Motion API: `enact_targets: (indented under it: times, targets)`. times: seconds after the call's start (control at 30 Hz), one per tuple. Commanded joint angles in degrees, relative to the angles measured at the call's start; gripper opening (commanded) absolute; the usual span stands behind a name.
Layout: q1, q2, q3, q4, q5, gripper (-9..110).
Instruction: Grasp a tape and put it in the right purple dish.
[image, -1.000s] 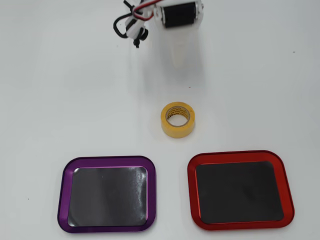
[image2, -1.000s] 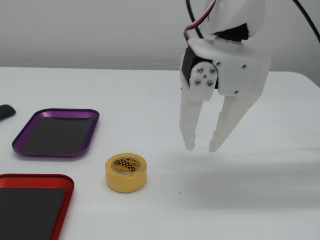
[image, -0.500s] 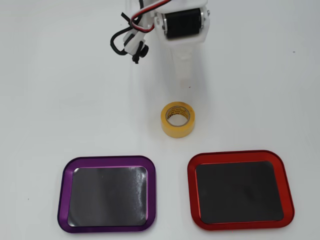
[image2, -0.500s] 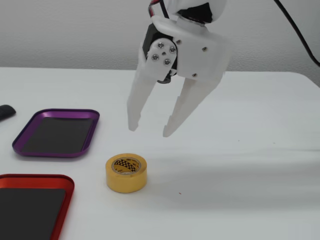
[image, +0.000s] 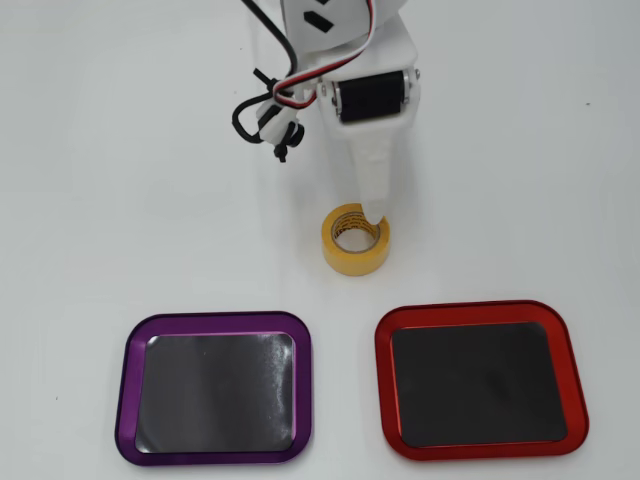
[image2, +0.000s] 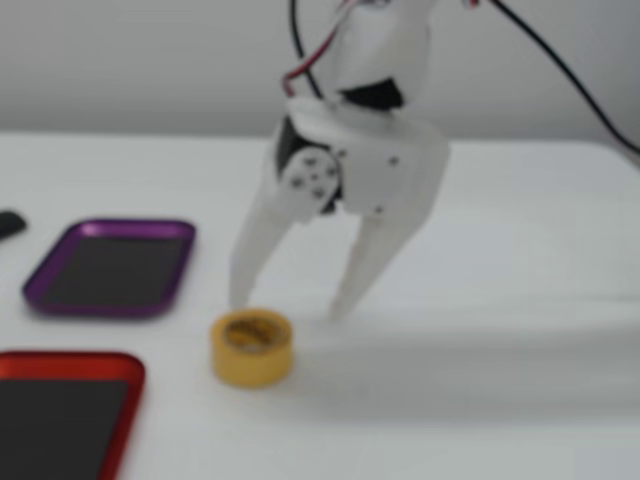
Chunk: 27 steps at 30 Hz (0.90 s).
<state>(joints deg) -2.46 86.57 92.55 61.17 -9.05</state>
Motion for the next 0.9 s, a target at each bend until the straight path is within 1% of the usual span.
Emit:
enact_targets:
  times: [0.0,0.27,0.37,0.57,0.87]
  targets:
    - [0.4,0.3,-0.1,-0.5,-0.4,22]
    - [0.5,0.3,7.1,-7.1,-0.4,20]
    - [0.5,0.3,8.5,-7.8,-0.5,20]
    - [0.6,-1.3,8.0,-8.8,-0.6,20]
    - [0.5,-11.7,5.1,-9.8,-1.7,20]
